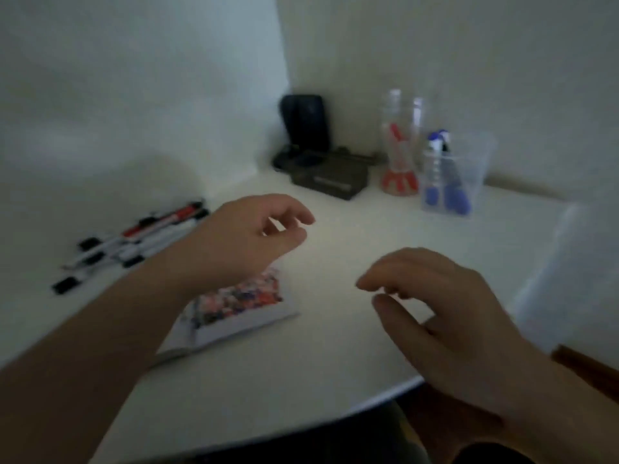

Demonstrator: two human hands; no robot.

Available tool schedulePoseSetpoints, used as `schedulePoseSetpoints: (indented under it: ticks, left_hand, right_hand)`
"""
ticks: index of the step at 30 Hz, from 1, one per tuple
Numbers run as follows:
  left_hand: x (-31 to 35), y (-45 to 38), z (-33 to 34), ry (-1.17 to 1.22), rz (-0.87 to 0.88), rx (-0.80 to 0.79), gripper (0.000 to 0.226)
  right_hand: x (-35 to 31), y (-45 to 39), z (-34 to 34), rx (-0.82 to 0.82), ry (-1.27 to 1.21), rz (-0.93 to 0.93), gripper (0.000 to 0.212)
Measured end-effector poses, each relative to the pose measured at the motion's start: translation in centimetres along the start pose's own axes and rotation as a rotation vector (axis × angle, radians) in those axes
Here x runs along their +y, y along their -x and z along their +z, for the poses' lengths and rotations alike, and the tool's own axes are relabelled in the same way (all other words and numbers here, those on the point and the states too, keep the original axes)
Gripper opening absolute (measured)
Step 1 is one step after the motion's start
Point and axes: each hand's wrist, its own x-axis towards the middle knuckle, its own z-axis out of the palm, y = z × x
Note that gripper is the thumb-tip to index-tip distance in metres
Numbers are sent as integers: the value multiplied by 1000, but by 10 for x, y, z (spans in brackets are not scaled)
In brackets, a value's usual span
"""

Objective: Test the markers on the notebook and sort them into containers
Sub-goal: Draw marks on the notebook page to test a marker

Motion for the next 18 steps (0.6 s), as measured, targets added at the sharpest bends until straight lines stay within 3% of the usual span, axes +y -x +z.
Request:
schedulePoseSetpoints:
  ticks: [5, 8, 14, 16, 18]
  left_hand:
    - [-156, -10, -61, -391, -357, 201, 7]
    - [-205, 6, -76, -499, -465, 209, 9]
    - [-242, 14, -65, -600, -413, 121, 32]
    - [-240, 13, -63, -744, -260, 259, 39]
    - [-215, 17, -61, -692, -52, 470, 45]
  right_hand:
    - [-8, -131, 106, -401, 98, -5, 27]
    - [1, -173, 161, -557, 244, 50, 29]
    - [17, -174, 194, -419, 43, 215, 20]
    - [17, -172, 188, -333, -45, 245, 18]
    - [14, -173, 180, -256, -152, 279, 10]
